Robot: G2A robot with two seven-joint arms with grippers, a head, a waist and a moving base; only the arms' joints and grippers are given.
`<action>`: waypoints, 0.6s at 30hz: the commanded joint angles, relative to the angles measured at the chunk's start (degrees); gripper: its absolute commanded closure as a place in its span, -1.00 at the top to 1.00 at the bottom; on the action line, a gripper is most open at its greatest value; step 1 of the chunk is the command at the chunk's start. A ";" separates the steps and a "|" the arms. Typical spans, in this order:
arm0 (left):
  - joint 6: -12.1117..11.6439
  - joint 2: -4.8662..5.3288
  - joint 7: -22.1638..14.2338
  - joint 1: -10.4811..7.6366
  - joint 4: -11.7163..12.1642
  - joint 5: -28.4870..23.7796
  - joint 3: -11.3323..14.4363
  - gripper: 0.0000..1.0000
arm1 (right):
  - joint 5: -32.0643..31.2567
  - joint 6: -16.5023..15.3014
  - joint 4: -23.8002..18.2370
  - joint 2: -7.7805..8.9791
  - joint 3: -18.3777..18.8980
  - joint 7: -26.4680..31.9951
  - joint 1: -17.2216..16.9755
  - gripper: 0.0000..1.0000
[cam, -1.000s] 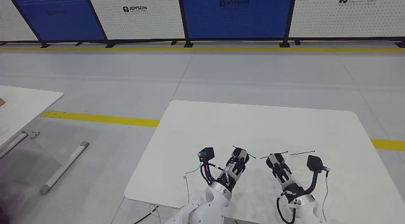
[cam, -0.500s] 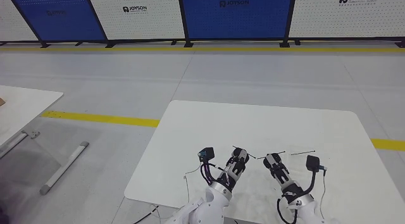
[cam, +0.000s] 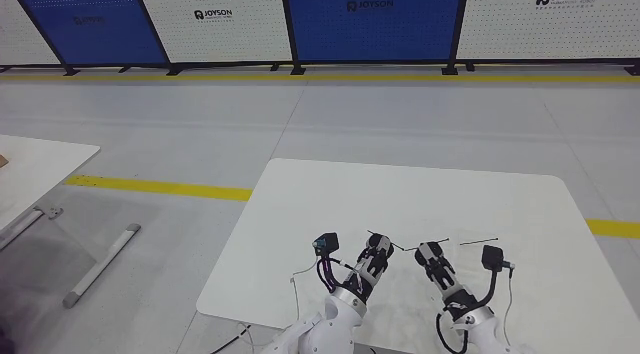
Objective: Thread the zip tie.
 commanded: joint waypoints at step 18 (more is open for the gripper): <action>0.00 0.00 0.00 0.00 0.00 0.00 0.00 -1.00 | 0.39 0.59 0.61 -0.41 -0.03 -0.01 0.43 -1.00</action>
